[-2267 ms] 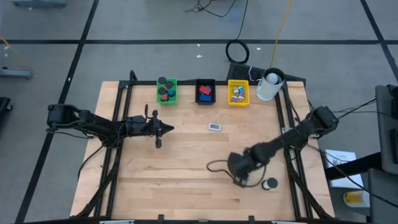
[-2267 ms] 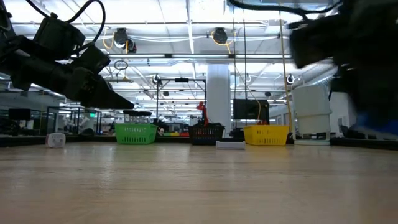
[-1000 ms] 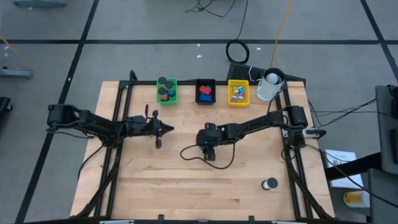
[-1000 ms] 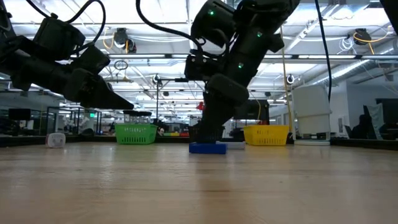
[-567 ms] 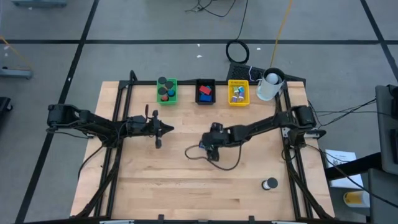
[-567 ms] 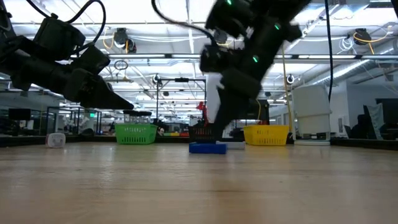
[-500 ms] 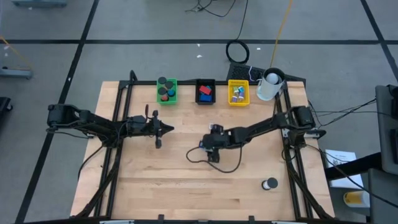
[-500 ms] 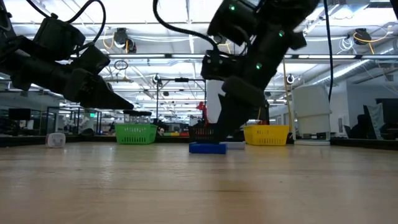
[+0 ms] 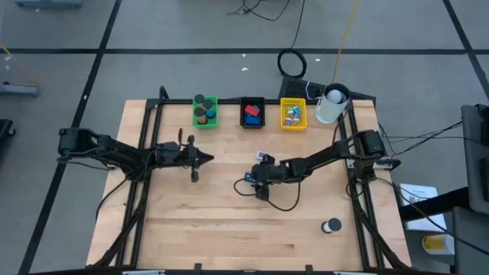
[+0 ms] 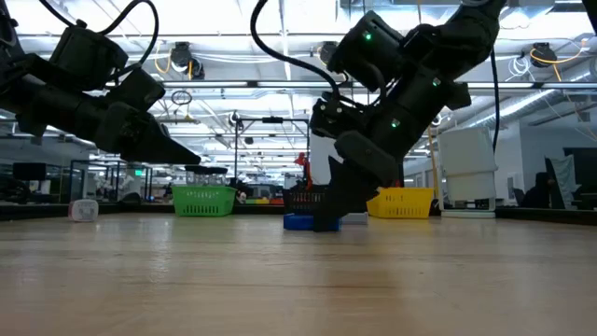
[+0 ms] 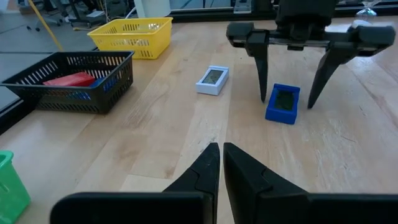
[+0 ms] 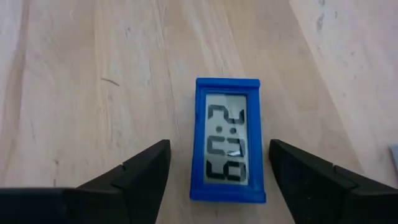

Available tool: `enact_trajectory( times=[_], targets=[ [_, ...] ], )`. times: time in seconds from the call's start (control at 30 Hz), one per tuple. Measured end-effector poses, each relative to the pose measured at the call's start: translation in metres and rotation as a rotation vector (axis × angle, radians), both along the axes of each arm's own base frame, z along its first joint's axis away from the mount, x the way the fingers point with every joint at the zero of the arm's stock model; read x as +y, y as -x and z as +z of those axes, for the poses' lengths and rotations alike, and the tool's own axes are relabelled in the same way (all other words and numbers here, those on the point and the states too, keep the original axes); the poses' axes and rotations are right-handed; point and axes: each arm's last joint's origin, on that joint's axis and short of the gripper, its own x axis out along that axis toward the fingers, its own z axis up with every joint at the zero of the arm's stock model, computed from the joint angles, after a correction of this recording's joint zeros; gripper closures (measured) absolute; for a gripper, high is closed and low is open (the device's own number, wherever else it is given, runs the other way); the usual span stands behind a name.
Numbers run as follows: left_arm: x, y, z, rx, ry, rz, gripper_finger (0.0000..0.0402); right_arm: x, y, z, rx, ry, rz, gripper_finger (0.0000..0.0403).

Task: Pick & Place Office items
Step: Put the blue digital timer into the black bin

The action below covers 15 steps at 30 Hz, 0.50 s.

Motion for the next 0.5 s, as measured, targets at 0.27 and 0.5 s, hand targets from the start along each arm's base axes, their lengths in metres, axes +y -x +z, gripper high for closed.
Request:
enact_trajectory(
  times=[0.27,0.5],
  targets=[
    [0.0000,0.0000,0.0000,-0.001,0.002,0.001,0.0371,0.0004,-0.0009,0.0015,-0.016,0.000,0.003,0.0177],
    [0.0000,0.0000,0.0000,-0.001,0.002,0.001,0.0371,0.0004,-0.0017,-0.0057,0.007,0.006,0.005,0.0236]
  ],
)
